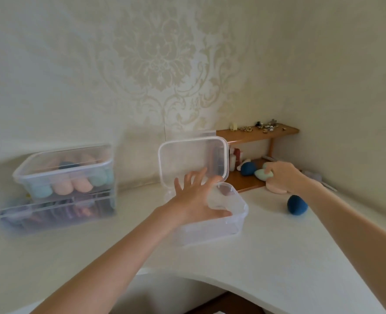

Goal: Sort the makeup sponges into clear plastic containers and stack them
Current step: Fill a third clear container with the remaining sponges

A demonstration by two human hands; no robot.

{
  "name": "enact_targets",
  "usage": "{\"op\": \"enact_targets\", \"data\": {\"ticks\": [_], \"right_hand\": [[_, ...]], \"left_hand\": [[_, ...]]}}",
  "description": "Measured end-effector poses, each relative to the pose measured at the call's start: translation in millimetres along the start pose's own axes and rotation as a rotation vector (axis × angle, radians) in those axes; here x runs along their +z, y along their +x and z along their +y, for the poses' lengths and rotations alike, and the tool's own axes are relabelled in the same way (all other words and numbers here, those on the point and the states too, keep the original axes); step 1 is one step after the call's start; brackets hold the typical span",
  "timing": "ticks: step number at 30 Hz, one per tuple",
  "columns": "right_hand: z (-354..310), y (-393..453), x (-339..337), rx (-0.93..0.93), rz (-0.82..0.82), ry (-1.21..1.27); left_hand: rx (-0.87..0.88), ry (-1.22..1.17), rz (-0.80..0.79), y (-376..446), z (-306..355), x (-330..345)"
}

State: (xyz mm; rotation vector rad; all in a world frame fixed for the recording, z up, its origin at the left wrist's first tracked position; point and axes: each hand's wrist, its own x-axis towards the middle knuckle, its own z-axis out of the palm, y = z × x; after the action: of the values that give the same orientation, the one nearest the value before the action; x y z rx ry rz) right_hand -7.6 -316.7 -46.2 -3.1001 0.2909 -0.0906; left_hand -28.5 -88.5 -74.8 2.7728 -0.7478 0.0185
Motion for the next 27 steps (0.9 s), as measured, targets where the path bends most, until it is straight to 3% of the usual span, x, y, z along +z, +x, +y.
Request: {"op": "enact_targets", "data": {"ticks": [3, 11, 13, 15, 16, 18, 19, 21, 23, 27], "right_hand": [[17.8, 10.3, 26.9, -0.026, -0.057, -0.128], [25.9, 22.3, 48.6, -0.066, 0.122, -0.212], [17.2, 21.3, 38.5, -0.052, 0.22, -0.001], [2.1, 13.9, 13.6, -0.018, 0.371, 0.496], [-7.9, 7.5, -2.0, -0.037, 0.357, 0.793], [-27.3, -7.5, -28.4, -0.192, 0.088, 1.218], [-36.1, -14.2, -32.9, -0.286, -0.068, 1.202], [-52.8, -21.2, -30.1, -0.392, -0.202, 0.848], [-66.2, -22.7, -16.3, -0.387, -0.221, 0.637], [-91.6, -22.4, 6.2, -0.355, -0.19, 0.588]], "left_hand": [[-0.028, 0.035, -0.035, 6.6, 4.8, 6.9], [0.001, 0.087, -0.084, 23.2, 15.7, 15.4], [0.005, 0.094, -0.08, 25.2, 17.3, 16.9], [0.005, 0.078, -0.058, 27.8, 17.1, 17.0], [0.003, 0.07, -0.034, 28.9, 16.0, 16.1], [0.006, 0.025, 0.063, 29.3, 11.7, 10.5], [0.015, -0.019, 0.128, 28.4, 8.1, 5.8], [0.035, -0.064, 0.241, 23.5, -2.0, -4.8], [0.027, -0.022, 0.265, 15.5, -14.9, -11.2], [-0.026, -0.057, 0.155, 3.3, -32.1, -5.9]]}}
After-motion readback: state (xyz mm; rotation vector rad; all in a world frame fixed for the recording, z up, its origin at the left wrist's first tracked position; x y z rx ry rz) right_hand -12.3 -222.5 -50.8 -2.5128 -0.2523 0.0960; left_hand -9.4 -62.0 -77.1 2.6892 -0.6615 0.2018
